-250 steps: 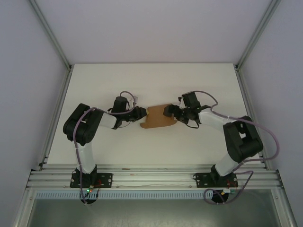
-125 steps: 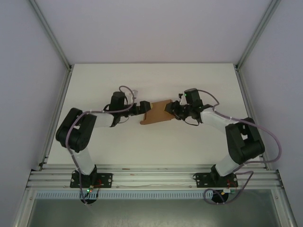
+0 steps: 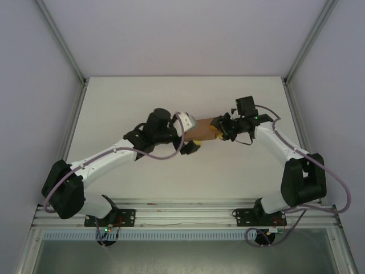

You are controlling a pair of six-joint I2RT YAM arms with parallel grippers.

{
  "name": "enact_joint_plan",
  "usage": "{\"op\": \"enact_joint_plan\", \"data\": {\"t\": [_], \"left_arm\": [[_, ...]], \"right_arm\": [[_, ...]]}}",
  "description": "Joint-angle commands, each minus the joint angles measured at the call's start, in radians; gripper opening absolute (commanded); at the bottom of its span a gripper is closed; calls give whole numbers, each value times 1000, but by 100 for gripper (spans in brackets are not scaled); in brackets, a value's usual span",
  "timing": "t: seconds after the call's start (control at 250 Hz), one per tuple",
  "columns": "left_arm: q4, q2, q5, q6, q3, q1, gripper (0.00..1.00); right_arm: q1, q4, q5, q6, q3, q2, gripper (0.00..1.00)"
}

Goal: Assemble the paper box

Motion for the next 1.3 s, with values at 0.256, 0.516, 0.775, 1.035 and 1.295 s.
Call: {"op": "enact_joint_plan", "data": {"t": [0.256,0.516,0.775,1.035,1.295], "left_arm": [[-240,53,-510,419,3,-68,100],[-181,83,-437,418,4,-69,99],[-171,131,-379,395,38,-69,82],[-184,163,-330,361,80,-69,63],[-216,162,-360,361,84,-67,54]], "right_arm": [[-37,-264,-302,38,84,70,38],[-35,-341,-348,1,96,110,37],[-35,-314,-377,21,88,116,38],[-36,-313,-382,11,78,117,42],[-36,-329,-337,-16,91,104,64]]}}
